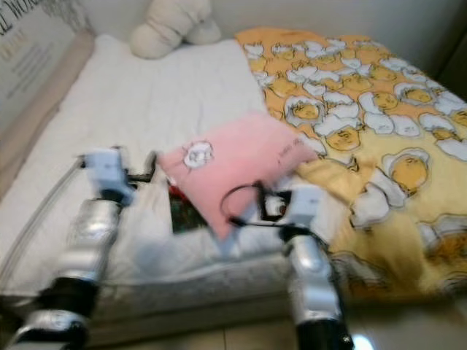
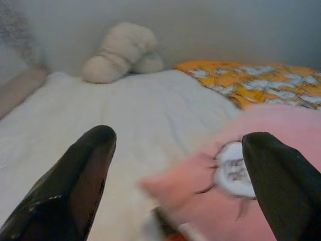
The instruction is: Clean up the room
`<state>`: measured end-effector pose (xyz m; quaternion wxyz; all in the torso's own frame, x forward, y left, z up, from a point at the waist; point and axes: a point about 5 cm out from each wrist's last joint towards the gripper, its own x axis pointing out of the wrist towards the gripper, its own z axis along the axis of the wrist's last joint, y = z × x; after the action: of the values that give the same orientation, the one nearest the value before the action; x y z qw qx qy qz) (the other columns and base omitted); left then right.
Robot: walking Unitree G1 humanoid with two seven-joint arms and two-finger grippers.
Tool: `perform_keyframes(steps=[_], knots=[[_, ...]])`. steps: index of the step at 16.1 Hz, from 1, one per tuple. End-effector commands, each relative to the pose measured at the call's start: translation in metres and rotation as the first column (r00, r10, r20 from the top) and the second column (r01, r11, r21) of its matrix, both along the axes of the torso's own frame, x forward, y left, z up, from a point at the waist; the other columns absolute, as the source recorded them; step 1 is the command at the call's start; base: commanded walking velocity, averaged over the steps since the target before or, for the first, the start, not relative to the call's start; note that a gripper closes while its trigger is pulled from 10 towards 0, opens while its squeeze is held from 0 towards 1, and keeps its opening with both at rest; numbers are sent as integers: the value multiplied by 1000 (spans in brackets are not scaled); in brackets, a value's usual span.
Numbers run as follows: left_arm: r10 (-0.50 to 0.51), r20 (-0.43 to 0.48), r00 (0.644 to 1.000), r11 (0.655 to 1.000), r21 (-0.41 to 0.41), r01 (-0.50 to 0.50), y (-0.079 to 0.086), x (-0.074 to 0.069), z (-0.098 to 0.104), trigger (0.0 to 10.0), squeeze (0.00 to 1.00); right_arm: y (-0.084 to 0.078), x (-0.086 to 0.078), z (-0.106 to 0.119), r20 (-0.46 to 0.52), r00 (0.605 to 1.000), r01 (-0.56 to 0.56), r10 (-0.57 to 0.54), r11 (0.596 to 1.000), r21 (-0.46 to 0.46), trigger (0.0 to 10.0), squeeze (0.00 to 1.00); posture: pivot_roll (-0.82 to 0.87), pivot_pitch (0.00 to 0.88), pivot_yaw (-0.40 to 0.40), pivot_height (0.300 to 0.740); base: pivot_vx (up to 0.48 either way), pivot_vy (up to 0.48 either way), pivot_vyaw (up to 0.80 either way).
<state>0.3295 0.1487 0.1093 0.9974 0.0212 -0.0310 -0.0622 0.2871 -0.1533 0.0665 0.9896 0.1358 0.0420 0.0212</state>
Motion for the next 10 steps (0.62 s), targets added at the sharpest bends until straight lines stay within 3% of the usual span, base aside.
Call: perform_keyframes(steps=[1,6,8,10], knots=[[29,4,1000,999,37,-29,12,6,7,10000,0,6,6,1,-14,1000,17,-16,997,78,10000,0,67,0,12,740,0,0,0],[-22,94,995,987,163,7,36,33,58,10000,0,12,20,-27,-182,982,120,-60,932,342,10000,0,129,0,61,740,0,0,0],[-51,116,992,984,174,30,41,29,69,10000,0,19,20,-41,-278,958,175,-65,902,394,10000,0,164,0,62,740,0,0,0],[-78,126,989,981,186,53,39,24,71,10000,0,17,22,-47,-338,936,228,-100,902,366,10000,0,179,0,56,740,0,0,0]])
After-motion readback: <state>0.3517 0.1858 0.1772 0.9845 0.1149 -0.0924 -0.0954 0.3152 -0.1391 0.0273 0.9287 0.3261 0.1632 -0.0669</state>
